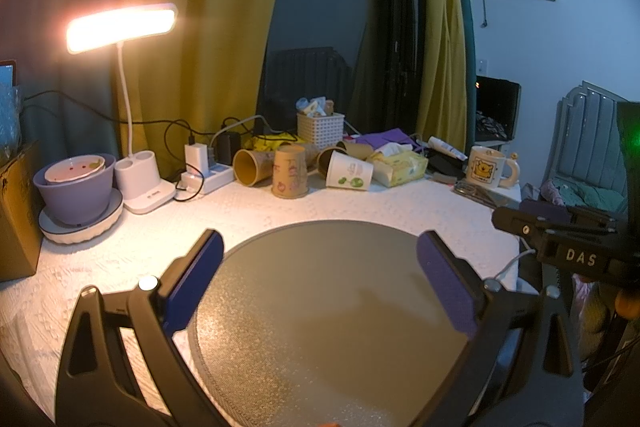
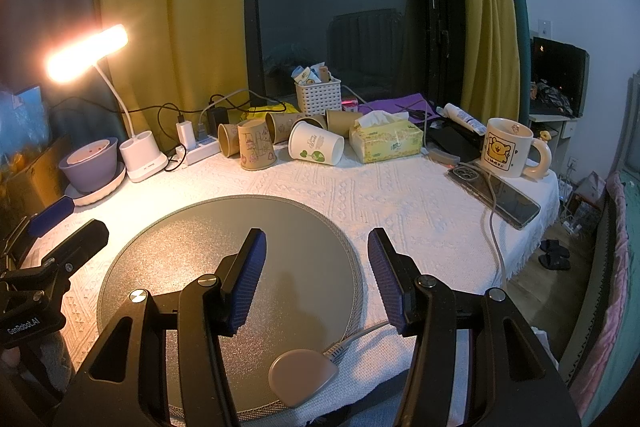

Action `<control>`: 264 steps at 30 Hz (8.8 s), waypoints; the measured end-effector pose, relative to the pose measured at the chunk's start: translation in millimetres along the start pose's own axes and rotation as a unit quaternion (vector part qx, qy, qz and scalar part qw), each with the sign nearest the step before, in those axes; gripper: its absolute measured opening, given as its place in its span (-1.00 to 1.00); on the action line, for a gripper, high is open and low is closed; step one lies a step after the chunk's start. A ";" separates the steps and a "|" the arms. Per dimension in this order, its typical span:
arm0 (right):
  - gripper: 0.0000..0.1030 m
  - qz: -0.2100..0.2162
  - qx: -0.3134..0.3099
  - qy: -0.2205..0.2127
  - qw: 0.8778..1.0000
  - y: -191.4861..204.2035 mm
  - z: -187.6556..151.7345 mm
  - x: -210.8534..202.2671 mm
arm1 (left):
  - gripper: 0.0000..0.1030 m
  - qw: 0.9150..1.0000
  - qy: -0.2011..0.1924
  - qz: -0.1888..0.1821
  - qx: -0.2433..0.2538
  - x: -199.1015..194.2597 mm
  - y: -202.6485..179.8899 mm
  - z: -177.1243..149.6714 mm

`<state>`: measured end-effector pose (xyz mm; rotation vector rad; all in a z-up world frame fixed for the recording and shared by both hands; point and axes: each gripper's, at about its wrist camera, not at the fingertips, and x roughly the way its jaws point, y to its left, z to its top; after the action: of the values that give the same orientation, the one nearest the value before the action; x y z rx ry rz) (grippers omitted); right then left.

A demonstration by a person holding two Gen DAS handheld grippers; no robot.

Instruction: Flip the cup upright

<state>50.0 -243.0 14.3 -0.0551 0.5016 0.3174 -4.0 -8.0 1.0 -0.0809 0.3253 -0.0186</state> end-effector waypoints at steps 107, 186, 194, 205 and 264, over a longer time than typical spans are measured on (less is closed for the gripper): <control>0.09 0.083 0.011 0.047 0.995 -136.8 102.1 190.9 | 0.27 0.951 0.266 -0.035 -0.154 292.3 -45.6 59.3; 0.33 0.247 -0.044 0.070 0.965 42.7 63.0 100.0 | 0.43 0.984 0.140 -0.077 0.077 77.0 -18.4 -14.6; 0.33 0.182 -0.072 0.075 0.978 56.3 48.8 138.7 | 0.43 0.986 0.149 -0.076 -0.023 77.9 12.1 -9.4; 0.33 0.151 -0.094 0.081 0.981 73.5 33.9 159.6 | 0.43 0.987 0.142 -0.050 -0.059 76.6 32.0 -3.6; 0.47 0.080 -0.057 0.020 0.995 34.6 33.3 28.1 | 0.65 0.997 0.024 -0.062 -0.023 26.7 13.7 21.2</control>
<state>77.9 -197.8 30.9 -0.1316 0.5285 0.5033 28.3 6.5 11.4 -0.1472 0.3687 -0.1368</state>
